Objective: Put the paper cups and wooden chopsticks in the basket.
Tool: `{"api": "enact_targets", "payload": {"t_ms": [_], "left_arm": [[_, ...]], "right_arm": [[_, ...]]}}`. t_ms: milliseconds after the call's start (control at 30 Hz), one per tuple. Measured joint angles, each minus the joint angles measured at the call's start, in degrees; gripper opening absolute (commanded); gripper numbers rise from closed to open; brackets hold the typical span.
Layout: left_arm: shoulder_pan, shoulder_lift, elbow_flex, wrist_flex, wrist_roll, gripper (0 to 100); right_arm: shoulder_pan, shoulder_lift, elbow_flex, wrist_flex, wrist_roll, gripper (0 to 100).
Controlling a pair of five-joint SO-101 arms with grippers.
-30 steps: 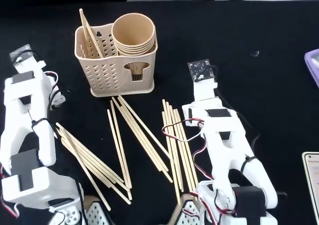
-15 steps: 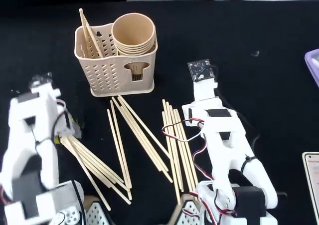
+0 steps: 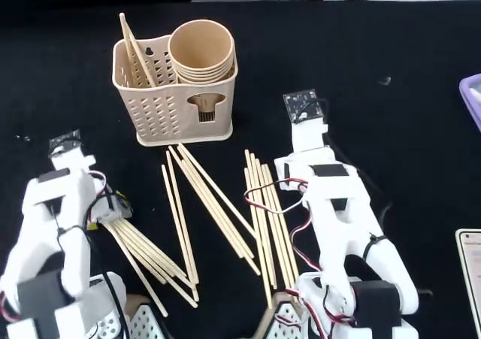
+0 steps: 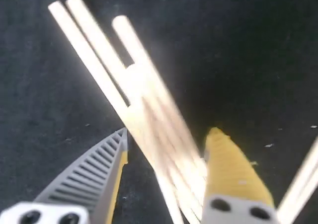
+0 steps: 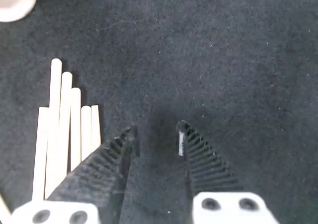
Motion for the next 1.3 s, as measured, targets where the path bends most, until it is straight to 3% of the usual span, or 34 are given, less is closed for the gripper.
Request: {"api": "enact_targets", "payload": {"t_ms": [500,767,900,1167,1300], "left_arm": [[-0.09,7.21,-14.07,0.35,7.21,7],[-0.09,7.21,-18.37,-6.95,12.31,9],[0.97,7.21,-18.37,-7.21,12.40,19],[1.85,7.30,-18.37,-0.97,9.85,17],[1.85,7.38,-17.23,-2.37,6.68,17]], "right_arm": [[0.00,0.00,0.00,0.00,0.00,13.1],[0.00,0.00,0.00,0.00,0.00,13.1],[0.00,0.00,0.00,0.00,0.00,13.1],[0.00,0.00,0.00,0.00,0.00,13.1],[0.00,0.00,0.00,0.00,0.00,13.1]]}}
